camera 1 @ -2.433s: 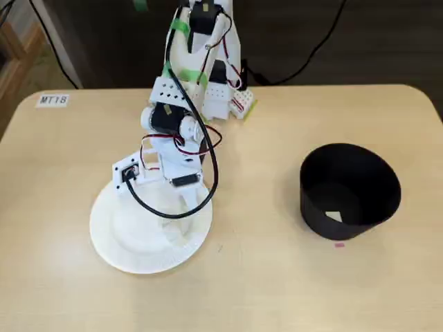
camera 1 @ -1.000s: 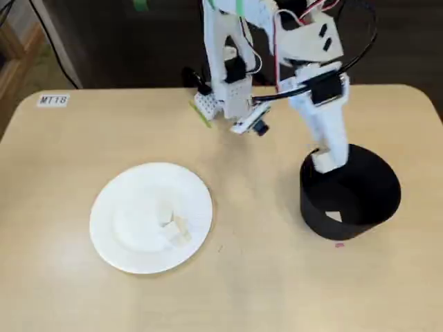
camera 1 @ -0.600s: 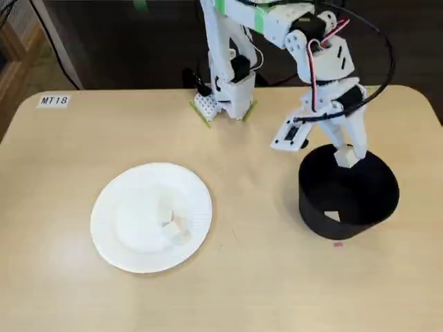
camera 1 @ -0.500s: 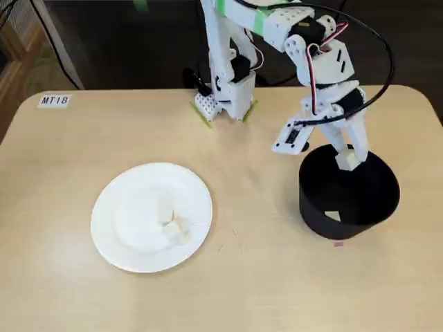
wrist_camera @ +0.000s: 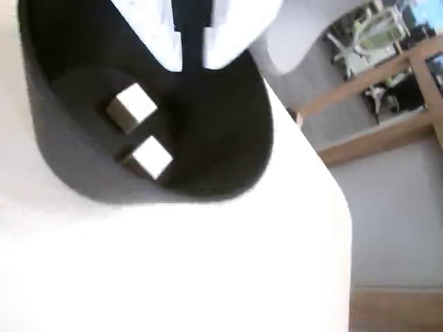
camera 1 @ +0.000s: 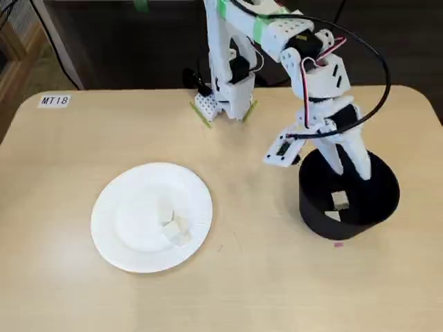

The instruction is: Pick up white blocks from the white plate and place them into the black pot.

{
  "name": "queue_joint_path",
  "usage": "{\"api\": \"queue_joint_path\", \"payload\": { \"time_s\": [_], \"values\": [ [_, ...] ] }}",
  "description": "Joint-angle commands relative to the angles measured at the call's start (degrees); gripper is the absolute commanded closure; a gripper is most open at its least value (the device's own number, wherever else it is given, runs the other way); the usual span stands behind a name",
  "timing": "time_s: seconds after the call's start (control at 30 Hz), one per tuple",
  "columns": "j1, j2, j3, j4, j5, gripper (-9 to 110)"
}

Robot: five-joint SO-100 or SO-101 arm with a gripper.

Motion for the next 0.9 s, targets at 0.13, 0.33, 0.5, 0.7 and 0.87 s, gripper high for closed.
{"api": "queue_joint_path", "payload": {
  "time_s": [0.13,0.33,0.5,0.7,0.87],
  "values": [
    [27.4,-0.4,-6.6,10.9,5.9,104],
    [38.7,-9.3,-6.3,12.9,16.2,104],
    [41.0,-15.4,-7.6,11.6,23.4,103],
    [40.9,-21.6,-13.4,16.8,27.0,68],
    [41.2,-26.2,-16.7,17.3,29.4,66]
  ]
}}
